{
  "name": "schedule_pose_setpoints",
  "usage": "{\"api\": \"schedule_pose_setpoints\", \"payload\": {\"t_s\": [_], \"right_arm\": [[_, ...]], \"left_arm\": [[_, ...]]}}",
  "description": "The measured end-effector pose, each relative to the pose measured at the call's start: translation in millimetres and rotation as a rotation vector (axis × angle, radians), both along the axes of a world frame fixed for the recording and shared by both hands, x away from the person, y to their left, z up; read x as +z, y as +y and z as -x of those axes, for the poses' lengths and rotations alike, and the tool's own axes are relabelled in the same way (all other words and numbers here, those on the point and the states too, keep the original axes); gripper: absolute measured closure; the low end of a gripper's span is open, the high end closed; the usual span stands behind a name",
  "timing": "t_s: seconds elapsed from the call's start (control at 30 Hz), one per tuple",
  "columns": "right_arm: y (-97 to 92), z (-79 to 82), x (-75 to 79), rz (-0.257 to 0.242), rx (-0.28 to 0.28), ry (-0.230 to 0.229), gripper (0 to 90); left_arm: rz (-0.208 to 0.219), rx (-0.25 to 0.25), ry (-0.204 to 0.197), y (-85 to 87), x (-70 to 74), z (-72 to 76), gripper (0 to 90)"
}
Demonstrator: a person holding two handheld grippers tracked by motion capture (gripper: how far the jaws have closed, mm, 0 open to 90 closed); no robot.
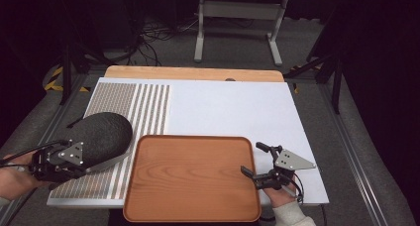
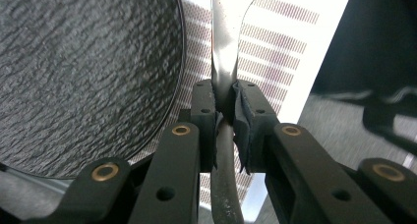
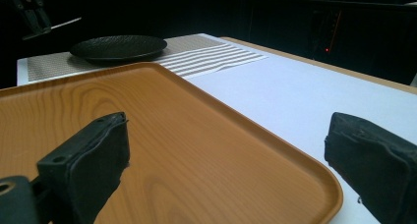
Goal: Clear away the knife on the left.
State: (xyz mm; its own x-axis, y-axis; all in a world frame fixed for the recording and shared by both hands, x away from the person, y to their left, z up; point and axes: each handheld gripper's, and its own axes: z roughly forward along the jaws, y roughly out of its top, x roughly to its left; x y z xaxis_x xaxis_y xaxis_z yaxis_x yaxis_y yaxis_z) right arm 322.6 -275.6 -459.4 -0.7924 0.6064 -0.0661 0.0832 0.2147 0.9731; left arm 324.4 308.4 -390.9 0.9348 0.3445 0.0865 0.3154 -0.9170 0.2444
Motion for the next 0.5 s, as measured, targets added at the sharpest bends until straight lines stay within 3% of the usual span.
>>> {"api": "schedule_pose_setpoints", "payload": {"t_s": [0.5], "right_arm": [[-0.5,0.1,0.5,0.0,0.001,-0.002,3.8]], "left_arm": [[0.141,0.077,0.035,-18.4,10.5,0.0,79.9]]}}
